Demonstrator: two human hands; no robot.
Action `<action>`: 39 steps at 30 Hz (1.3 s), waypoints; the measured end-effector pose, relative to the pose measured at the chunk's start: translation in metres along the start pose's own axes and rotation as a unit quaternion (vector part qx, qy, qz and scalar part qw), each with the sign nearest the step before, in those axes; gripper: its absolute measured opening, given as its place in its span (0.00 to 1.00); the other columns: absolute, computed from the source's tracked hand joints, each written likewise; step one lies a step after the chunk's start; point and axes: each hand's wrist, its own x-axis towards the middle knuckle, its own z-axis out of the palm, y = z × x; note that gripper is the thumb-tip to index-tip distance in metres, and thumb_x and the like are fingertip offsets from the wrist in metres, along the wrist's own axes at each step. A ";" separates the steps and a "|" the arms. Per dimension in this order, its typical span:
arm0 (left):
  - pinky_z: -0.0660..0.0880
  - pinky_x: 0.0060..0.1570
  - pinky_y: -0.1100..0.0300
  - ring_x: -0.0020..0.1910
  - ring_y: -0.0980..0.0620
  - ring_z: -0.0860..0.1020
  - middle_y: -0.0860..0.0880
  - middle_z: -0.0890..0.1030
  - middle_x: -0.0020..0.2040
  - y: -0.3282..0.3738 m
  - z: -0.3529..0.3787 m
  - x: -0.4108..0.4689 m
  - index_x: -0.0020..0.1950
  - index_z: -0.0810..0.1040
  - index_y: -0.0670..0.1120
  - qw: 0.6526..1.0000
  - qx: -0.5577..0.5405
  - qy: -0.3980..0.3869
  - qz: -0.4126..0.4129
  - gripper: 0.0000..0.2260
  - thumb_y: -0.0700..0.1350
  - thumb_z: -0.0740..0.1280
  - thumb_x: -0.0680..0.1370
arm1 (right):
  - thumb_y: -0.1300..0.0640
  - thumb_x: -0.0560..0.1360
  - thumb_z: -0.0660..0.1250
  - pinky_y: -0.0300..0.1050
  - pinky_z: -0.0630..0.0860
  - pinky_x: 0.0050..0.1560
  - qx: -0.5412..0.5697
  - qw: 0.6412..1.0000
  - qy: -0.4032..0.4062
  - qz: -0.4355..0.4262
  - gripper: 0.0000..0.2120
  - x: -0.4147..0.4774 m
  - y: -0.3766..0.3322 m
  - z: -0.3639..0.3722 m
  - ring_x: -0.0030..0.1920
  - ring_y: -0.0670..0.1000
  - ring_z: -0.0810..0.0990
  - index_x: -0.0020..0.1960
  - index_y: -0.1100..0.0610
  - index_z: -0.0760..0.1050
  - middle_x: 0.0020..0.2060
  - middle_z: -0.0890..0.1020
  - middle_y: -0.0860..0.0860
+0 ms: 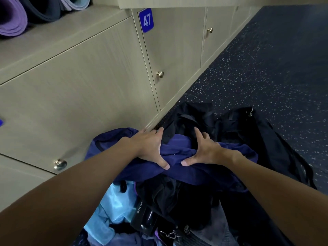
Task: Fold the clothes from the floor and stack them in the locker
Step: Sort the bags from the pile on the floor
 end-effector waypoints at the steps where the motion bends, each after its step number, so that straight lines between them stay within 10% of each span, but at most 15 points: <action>1: 0.68 0.62 0.53 0.62 0.45 0.74 0.49 0.75 0.63 -0.002 -0.001 0.003 0.70 0.64 0.45 1.000 -0.003 -0.004 -0.003 0.46 0.70 0.75 0.62 | 0.30 0.56 0.78 0.58 0.55 0.75 -0.002 1.000 -0.001 -0.003 0.71 0.003 0.002 0.000 0.77 0.62 0.57 0.79 0.50 0.32 0.79 0.51 0.59; 4: 0.76 0.52 0.51 0.49 0.48 0.76 0.51 0.74 0.52 -0.004 -0.002 0.005 0.54 0.69 0.49 1.000 -0.002 -0.020 -0.002 0.36 0.72 0.74 0.60 | 0.28 0.55 0.77 0.54 0.57 0.75 0.003 1.000 -0.017 0.005 0.73 0.009 0.005 0.000 0.76 0.61 0.59 0.79 0.52 0.32 0.77 0.59 0.59; 10: 0.70 0.57 0.52 0.53 0.44 0.78 0.49 0.80 0.53 0.000 0.000 -0.003 0.68 0.64 0.46 0.999 0.010 0.048 0.013 0.44 0.69 0.74 0.64 | 0.25 0.54 0.75 0.53 0.58 0.73 -0.024 0.999 0.020 0.019 0.72 0.009 0.006 0.004 0.73 0.59 0.64 0.80 0.61 0.41 0.73 0.67 0.57; 16: 0.66 0.60 0.52 0.40 0.49 0.78 0.54 0.79 0.39 0.006 0.008 -0.016 0.56 0.68 0.47 0.986 0.089 0.138 0.031 0.30 0.68 0.70 0.68 | 0.27 0.57 0.74 0.54 0.58 0.74 -0.036 0.999 0.033 -0.013 0.49 -0.003 0.008 0.005 0.71 0.57 0.62 0.68 0.54 0.68 0.69 0.63 0.53; 19: 0.60 0.49 0.57 0.41 0.47 0.76 0.53 0.79 0.38 0.012 0.007 -0.027 0.51 0.71 0.47 0.980 0.100 0.167 0.045 0.23 0.64 0.69 0.71 | 0.32 0.53 0.80 0.56 0.64 0.73 0.088 0.996 -0.011 -0.033 0.55 -0.006 0.014 0.003 0.75 0.59 0.62 0.72 0.51 0.60 0.78 0.48 0.52; 25: 0.51 0.42 0.59 0.43 0.45 0.75 0.51 0.82 0.45 0.016 0.002 -0.048 0.57 0.73 0.46 0.965 0.127 0.211 0.094 0.18 0.58 0.67 0.75 | 0.34 0.53 0.80 0.53 0.61 0.75 0.158 0.983 -0.088 -0.040 0.70 -0.016 0.013 -0.003 0.77 0.53 0.61 0.78 0.39 0.34 0.78 0.59 0.48; 32: 0.56 0.45 0.57 0.43 0.43 0.75 0.52 0.76 0.36 0.013 -0.021 -0.075 0.54 0.74 0.46 0.962 0.110 0.231 0.096 0.15 0.53 0.69 0.74 | 0.30 0.59 0.73 0.45 0.61 0.67 0.025 0.996 0.020 -0.085 0.39 -0.044 -0.008 -0.020 0.61 0.49 0.74 0.67 0.43 0.71 0.56 0.80 0.43; 35: 0.61 0.49 0.56 0.39 0.45 0.73 0.53 0.77 0.34 0.004 -0.039 -0.093 0.52 0.73 0.51 0.953 0.103 0.268 0.093 0.13 0.55 0.68 0.72 | 0.45 0.66 0.79 0.37 0.75 0.51 0.091 0.984 0.047 -0.145 0.25 -0.068 -0.028 -0.037 0.49 0.46 0.80 0.59 0.51 0.76 0.48 0.82 0.43; 39: 0.58 0.49 0.59 0.41 0.46 0.71 0.56 0.72 0.29 -0.005 -0.071 -0.131 0.56 0.78 0.53 0.935 0.096 0.329 0.090 0.15 0.58 0.70 0.73 | 0.45 0.66 0.78 0.48 0.77 0.58 0.059 0.969 0.120 -0.208 0.30 -0.104 -0.065 -0.068 0.55 0.48 0.81 0.65 0.50 0.75 0.53 0.84 0.45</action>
